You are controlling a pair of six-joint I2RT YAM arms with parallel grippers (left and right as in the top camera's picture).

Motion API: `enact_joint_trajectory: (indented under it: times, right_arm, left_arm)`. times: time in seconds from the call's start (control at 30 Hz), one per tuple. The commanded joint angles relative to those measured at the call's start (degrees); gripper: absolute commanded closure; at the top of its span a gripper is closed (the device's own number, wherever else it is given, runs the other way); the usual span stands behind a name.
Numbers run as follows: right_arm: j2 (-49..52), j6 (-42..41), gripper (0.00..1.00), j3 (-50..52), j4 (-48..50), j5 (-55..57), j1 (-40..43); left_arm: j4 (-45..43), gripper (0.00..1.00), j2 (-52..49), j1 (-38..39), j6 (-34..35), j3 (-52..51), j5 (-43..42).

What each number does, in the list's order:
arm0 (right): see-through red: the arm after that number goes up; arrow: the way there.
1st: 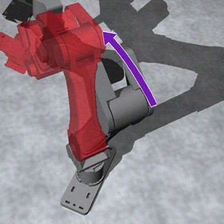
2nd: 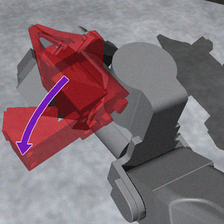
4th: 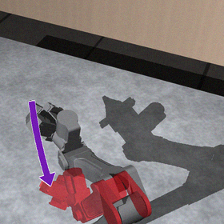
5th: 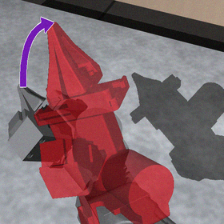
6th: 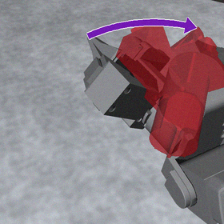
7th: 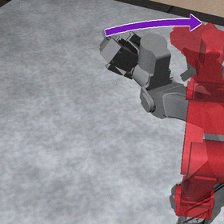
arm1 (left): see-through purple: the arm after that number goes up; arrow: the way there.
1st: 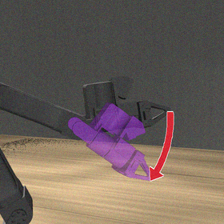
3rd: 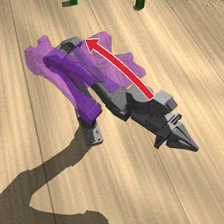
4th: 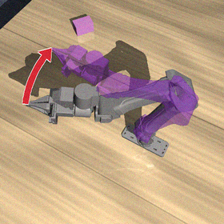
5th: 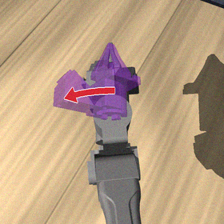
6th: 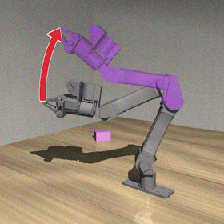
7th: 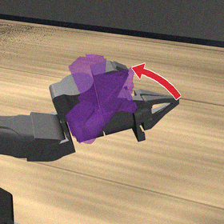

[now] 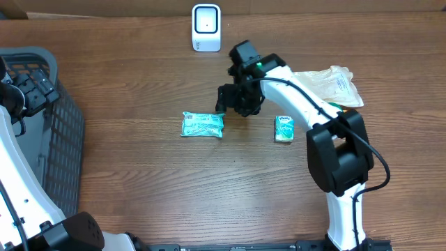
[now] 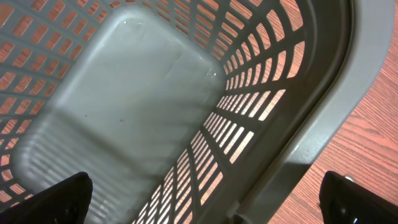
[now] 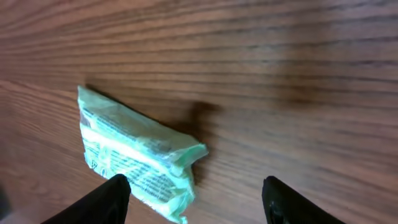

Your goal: Scan the item barcode

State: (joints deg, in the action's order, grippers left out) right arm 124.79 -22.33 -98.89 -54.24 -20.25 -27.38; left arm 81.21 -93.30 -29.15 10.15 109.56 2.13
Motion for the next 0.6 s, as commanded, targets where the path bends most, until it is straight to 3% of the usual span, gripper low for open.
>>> enact_joint_trajectory:
  times: [0.0,0.57]
  right_arm:
    - [-1.3,0.0,0.33,5.9,5.3,-9.6,-1.7]
    - [-1.2,-12.7,0.49,22.4,29.8,-11.3,-3.6]
  left_arm:
    - [0.0,0.01,-0.2,-0.1,0.4,0.4,-0.1]
    - [0.0,0.00,-0.2,-0.1,0.4,0.4,-0.1]
